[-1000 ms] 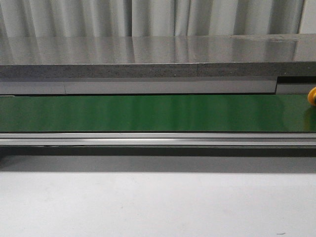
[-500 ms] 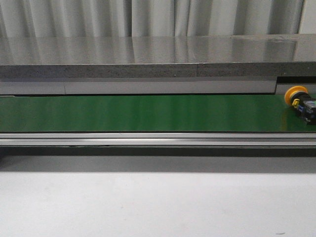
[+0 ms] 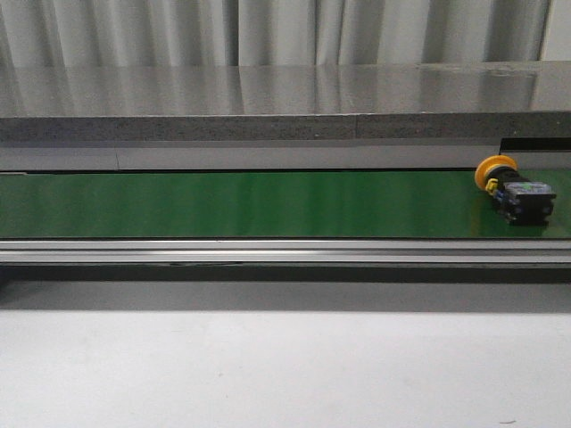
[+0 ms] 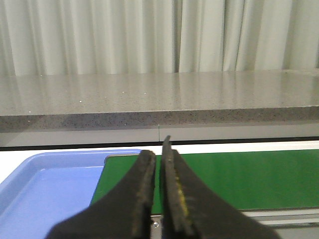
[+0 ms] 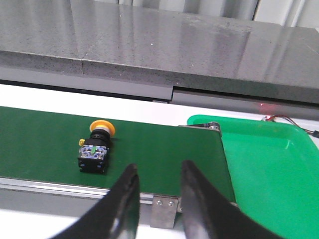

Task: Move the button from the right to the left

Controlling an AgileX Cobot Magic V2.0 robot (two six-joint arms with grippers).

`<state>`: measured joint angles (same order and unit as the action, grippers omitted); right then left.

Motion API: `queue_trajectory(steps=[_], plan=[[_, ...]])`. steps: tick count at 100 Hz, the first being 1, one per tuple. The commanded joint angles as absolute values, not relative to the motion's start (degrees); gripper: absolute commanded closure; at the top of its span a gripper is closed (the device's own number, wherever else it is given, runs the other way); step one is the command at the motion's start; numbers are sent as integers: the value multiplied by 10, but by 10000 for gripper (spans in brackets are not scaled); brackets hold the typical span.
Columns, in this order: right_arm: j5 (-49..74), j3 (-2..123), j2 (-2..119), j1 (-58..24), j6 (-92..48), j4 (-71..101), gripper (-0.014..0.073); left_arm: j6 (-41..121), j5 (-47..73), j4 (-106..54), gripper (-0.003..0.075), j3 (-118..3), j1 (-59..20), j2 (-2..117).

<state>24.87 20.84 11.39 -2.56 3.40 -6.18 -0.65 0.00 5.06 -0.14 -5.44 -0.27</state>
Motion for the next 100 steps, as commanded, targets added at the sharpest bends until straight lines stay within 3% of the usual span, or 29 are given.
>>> queue_trajectory(steps=[1, 19, 100], plan=[[206, 221, 118, -28, 29, -62, 487, -12, -51, 45, 715, 22, -60, -24], [206, 221, 118, -28, 29, -62, 669, -12, -51, 45, 715, 22, -60, -24], [206, 221, 118, -28, 29, -62, 662, -12, -51, 45, 715, 22, -60, -24]])
